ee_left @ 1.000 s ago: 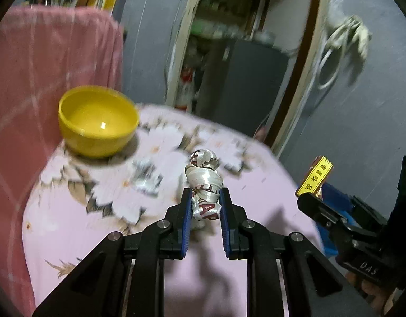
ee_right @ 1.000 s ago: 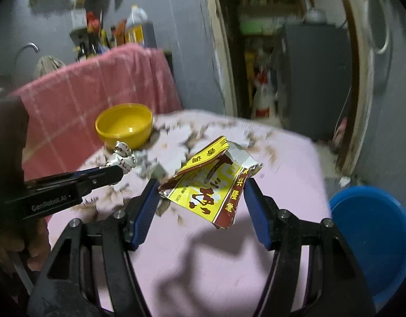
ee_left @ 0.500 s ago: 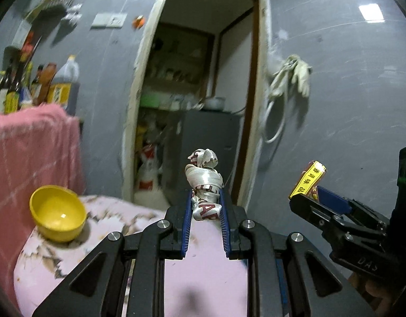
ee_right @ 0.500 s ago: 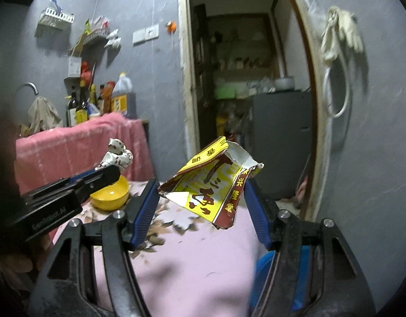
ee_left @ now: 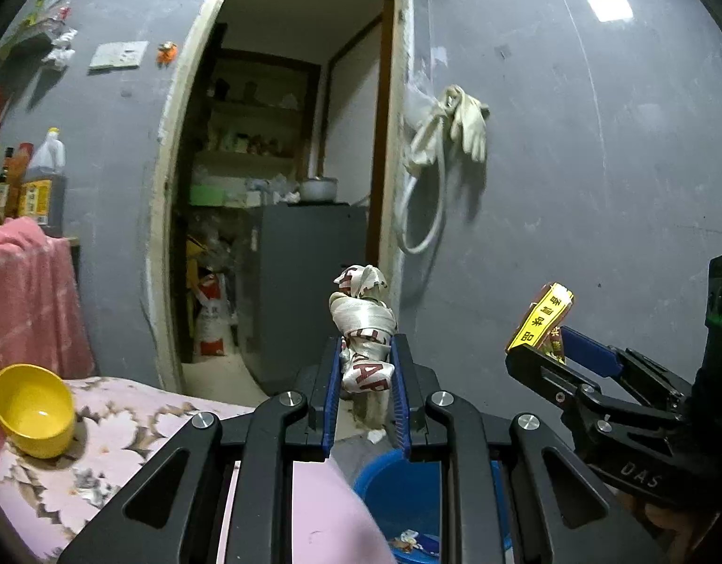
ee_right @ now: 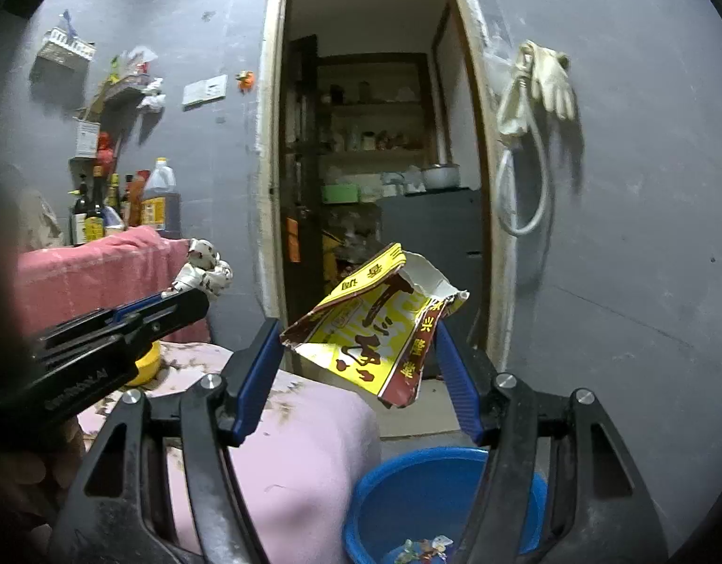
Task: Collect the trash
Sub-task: 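Carry both items over the blue bucket and open both grippers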
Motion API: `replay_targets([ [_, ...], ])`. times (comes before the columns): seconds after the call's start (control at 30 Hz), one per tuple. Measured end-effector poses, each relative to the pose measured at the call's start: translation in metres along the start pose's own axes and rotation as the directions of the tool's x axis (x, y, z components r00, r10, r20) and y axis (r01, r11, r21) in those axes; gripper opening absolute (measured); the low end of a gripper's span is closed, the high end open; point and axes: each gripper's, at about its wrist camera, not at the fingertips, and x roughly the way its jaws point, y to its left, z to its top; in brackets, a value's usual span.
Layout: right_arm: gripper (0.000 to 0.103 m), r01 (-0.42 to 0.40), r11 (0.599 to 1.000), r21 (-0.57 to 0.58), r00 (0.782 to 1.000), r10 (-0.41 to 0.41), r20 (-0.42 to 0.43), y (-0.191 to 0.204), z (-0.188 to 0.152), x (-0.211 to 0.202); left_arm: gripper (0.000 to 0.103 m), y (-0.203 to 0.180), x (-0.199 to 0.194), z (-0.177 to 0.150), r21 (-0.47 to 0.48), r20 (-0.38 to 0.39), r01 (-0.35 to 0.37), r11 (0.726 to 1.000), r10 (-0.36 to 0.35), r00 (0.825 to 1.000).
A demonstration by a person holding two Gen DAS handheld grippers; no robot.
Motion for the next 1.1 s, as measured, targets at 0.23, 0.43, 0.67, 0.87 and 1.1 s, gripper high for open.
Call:
replay_targets([
  [0.23, 0.07, 0.068, 0.998, 0.017, 0.997, -0.067, -0.049, -0.035, -0.027, 0.007, 0.017, -0.015, 0.039, -0.018, -0.005, -0.085, 0.038, 0.999, -0.038, 0.996],
  [0.43, 0.07, 0.094, 0.993, 0.076, 0.988, -0.084, -0.131, -0.065, -0.06, 0.024, 0.017, -0.031, 0.074, -0.043, 0.022, -0.186, 0.049, 0.999, -0.044, 0.982],
  [0.67, 0.07, 0.115, 0.986, 0.122, 0.96, -0.078, -0.269, -0.09, -0.1, 0.049, 0.017, -0.035, 0.115, -0.083, -0.001, -0.363, 0.047, 0.999, -0.044, 0.931],
  [0.87, 0.071, 0.127, 0.978, 0.167, 0.931, -0.059, -0.361, -0.103, -0.128, 0.063, 0.017, -0.034, 0.141, -0.11, -0.019, -0.469, 0.04, 0.999, -0.044, 0.882],
  [1.1, 0.071, 0.141, 0.972, 0.19, 0.914, -0.054, -0.402, -0.109, -0.137, 0.072, 0.021, -0.032, 0.159, -0.127, -0.02, -0.528, 0.047, 0.999, -0.051, 0.848],
])
